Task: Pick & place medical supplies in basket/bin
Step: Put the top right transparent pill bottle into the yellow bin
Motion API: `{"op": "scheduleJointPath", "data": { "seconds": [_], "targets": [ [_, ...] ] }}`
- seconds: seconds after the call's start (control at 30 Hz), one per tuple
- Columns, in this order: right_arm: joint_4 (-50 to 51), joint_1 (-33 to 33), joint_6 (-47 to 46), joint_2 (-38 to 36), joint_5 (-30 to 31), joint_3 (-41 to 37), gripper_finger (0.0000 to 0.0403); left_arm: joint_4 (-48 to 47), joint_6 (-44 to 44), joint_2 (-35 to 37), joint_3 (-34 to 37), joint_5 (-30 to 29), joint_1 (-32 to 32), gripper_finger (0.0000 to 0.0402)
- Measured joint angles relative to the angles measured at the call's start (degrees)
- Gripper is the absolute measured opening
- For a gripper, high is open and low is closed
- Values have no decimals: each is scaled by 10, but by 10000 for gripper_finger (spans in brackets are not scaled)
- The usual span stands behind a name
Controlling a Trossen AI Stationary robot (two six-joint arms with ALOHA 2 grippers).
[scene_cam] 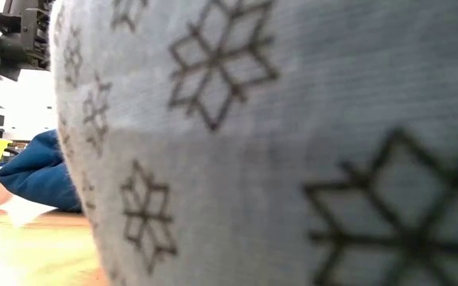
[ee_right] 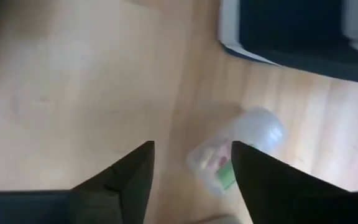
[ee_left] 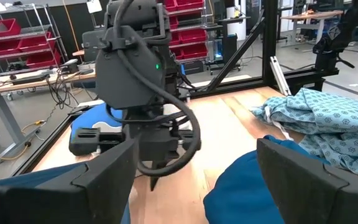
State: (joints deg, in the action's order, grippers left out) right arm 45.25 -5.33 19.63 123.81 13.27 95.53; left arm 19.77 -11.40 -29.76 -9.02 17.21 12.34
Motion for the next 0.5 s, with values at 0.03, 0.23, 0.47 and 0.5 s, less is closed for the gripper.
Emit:
{"op": "scheduleJointPath", "data": {
  "seconds": [0.03,0.23,0.47,0.5],
  "targets": [
    [2,-2,2,0,6,0,230,0,0,0,0,0,0,329],
    [10,-15,-6,0,11,0,235,0,-1,0,0,0,0,329],
    [7,-48,29,-1,10,0,236,0,-1,0,0,0,0,329],
    [6,-52,26,-1,8,0,236,-1,-1,0,0,0,0,329]
  ]
}}
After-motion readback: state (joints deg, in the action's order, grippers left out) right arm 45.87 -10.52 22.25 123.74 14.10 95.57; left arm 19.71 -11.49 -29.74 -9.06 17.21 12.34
